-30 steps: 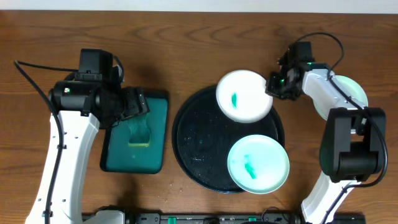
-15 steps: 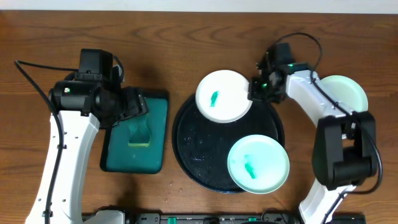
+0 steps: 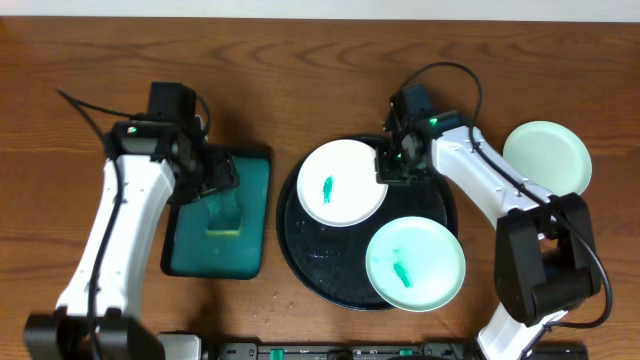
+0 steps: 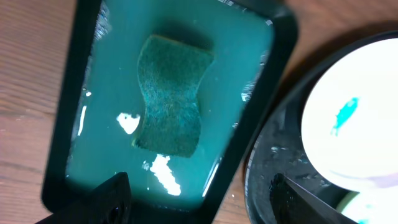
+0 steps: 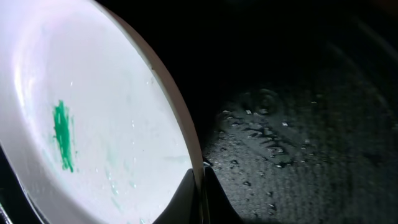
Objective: Clean dirty plates on tray and stack at the side
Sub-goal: 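Lower the left gripper into the water tray and grasp the sponge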
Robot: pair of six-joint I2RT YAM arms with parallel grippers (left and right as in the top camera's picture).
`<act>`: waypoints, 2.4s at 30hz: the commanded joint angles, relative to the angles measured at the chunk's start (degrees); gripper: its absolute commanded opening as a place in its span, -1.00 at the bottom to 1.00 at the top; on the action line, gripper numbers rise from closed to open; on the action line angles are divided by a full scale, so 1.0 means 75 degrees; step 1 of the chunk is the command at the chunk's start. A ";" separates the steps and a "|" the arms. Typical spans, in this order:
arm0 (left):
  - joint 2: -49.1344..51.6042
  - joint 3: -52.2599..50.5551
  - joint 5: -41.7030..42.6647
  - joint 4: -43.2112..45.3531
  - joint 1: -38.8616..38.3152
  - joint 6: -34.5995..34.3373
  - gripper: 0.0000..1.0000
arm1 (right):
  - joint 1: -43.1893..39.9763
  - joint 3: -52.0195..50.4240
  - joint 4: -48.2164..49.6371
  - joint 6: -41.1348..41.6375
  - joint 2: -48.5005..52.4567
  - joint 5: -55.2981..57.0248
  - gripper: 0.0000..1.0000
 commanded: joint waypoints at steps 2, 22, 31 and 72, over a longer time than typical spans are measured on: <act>0.0519 -0.0117 -0.0189 0.0277 -0.0017 0.0137 0.45 | 0.0131 -0.0216 0.0289 0.0306 -0.0041 0.0125 -0.97; 0.2288 -0.0140 -0.0507 0.0551 -0.0017 0.0134 0.03 | 0.0020 -0.1180 0.1443 0.0694 -0.0038 0.0128 -0.97; 0.2294 -0.0699 -0.0778 0.1157 -0.0017 0.0128 0.03 | -0.0055 -0.1405 0.1594 0.0737 -0.0038 0.0122 -0.98; -0.1341 -0.1542 -0.0828 0.2620 -0.0519 0.0527 -0.86 | -0.0055 -0.1405 0.1591 0.0650 -0.0038 0.0096 -0.97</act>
